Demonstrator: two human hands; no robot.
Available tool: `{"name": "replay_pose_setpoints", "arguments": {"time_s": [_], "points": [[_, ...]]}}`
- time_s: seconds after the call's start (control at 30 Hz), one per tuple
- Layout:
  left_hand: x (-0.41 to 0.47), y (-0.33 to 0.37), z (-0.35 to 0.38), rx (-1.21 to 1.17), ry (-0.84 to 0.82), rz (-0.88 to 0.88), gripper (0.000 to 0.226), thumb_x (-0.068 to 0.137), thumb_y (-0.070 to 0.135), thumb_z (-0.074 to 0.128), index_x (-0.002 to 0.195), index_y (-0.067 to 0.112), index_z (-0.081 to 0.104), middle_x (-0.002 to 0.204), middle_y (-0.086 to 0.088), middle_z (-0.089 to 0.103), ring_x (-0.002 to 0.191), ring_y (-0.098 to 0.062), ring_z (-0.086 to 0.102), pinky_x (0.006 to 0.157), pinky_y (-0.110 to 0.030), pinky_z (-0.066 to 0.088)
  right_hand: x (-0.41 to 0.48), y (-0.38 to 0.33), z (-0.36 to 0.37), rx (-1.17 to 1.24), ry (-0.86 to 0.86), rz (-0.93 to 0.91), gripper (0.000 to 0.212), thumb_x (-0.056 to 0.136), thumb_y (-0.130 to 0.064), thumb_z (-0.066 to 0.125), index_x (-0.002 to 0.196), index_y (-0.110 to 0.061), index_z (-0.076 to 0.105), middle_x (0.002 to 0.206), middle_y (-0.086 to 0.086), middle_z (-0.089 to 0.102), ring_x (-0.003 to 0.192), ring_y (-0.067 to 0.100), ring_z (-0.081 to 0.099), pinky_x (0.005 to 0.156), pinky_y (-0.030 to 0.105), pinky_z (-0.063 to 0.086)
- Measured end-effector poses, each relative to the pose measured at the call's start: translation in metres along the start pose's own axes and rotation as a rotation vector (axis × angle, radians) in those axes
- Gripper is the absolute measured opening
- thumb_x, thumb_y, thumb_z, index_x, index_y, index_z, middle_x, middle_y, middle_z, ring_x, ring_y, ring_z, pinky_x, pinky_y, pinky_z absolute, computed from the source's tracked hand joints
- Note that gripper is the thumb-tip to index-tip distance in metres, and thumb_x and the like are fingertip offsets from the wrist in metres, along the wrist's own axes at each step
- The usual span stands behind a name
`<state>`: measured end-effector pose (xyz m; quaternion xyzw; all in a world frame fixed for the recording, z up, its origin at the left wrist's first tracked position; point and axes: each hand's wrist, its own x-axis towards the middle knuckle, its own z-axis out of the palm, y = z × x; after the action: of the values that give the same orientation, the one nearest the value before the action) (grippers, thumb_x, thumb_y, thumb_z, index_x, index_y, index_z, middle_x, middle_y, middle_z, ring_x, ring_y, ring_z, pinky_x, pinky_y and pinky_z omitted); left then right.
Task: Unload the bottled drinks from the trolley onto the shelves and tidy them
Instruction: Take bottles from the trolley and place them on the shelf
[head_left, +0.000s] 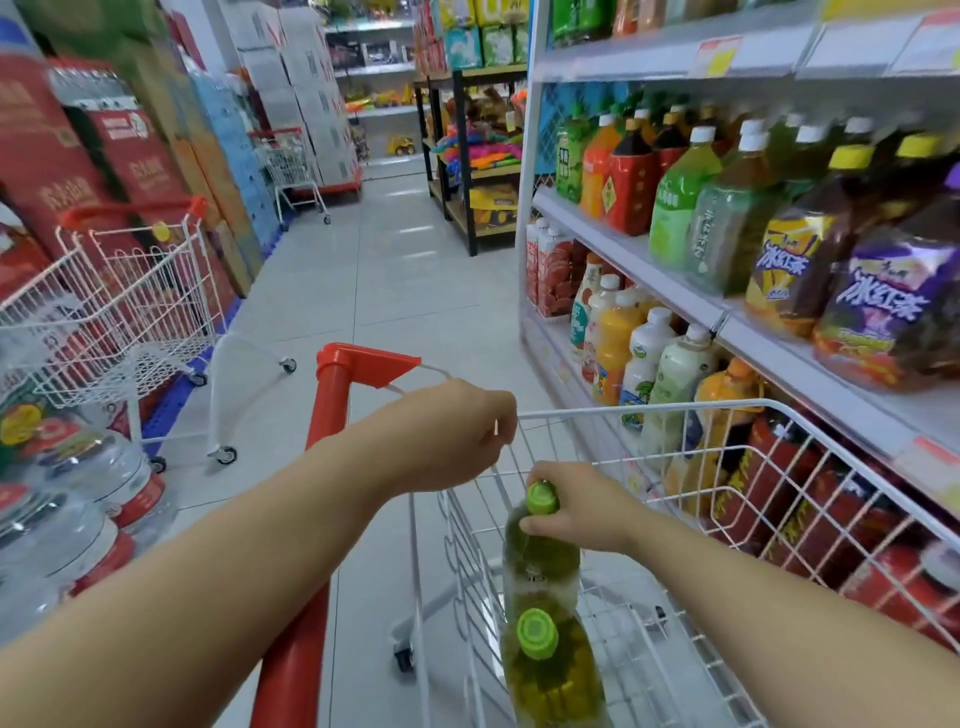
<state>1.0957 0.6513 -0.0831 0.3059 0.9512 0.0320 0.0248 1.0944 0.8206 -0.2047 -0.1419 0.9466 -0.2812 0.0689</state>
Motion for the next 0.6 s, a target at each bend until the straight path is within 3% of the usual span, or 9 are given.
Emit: {"name": "replay_pose_setpoints", "arguments": {"time_s": [0.1,0.2,0.3,0.4,0.5,0.6], "points": [[0.0,0.01,0.0,-0.013,-0.036,0.014,0.019,0.094,0.029,0.047,0.113,0.03,0.05,0.092,0.012,0.054,0.087,-0.014,0.055,0.076,-0.031,0.049,-0.017,-0.011,-0.038,0.128,0.228,0.019,0.023,0.07,-0.038,0.072,0.072,-0.027,0.052,0.071,-0.009,0.055,0.072,0.012,0.055,0.062,0.032,0.048],[0.009,0.026,-0.006,-0.079,-0.084,0.081,0.056,0.087,0.045,0.057,0.136,0.035,0.032,0.125,0.009,0.05,0.109,-0.011,0.054,0.093,-0.035,0.048,-0.05,-0.019,-0.086,0.274,0.489,0.029,0.021,0.072,-0.03,0.076,0.074,-0.024,0.057,0.069,-0.007,0.059,0.066,0.006,0.056,0.057,0.021,0.044],[0.029,0.06,-0.022,-0.204,-0.121,0.174,0.089,0.079,0.054,0.064,0.146,0.037,0.009,0.146,0.006,0.031,0.126,-0.011,0.04,0.102,-0.025,0.034,-0.092,-0.021,-0.13,0.372,0.774,0.025,0.021,0.073,-0.022,0.077,0.071,-0.023,0.056,0.062,-0.008,0.055,0.054,-0.004,0.05,0.051,0.009,0.039],[0.051,0.113,-0.028,-0.333,-0.025,0.328,0.105,0.073,0.057,0.069,0.147,0.038,-0.003,0.154,0.009,0.019,0.137,-0.008,0.026,0.114,-0.029,0.023,-0.134,-0.017,-0.163,0.332,1.005,0.058,0.019,0.072,-0.024,0.077,0.072,-0.023,0.058,0.063,-0.009,0.058,0.056,0.0,0.051,0.054,0.012,0.04],[0.062,0.172,-0.018,-0.516,0.119,0.439,0.112,0.067,0.055,0.075,0.145,0.044,-0.006,0.153,0.013,0.018,0.136,-0.003,0.025,0.111,-0.029,0.028,-0.177,-0.005,-0.188,0.296,1.178,0.122,0.02,0.071,-0.026,0.077,0.071,-0.025,0.058,0.061,-0.011,0.057,0.054,-0.001,0.051,0.054,0.012,0.04],[0.063,0.231,0.0,-0.678,0.269,0.562,0.108,0.066,0.041,0.08,0.143,0.044,0.005,0.146,0.013,0.027,0.129,0.002,0.033,0.105,-0.024,0.035,-0.217,0.009,-0.201,0.243,1.29,0.195,0.019,0.069,-0.027,0.078,0.077,-0.026,0.06,0.064,-0.013,0.061,0.057,-0.002,0.054,0.057,0.013,0.043]]}}
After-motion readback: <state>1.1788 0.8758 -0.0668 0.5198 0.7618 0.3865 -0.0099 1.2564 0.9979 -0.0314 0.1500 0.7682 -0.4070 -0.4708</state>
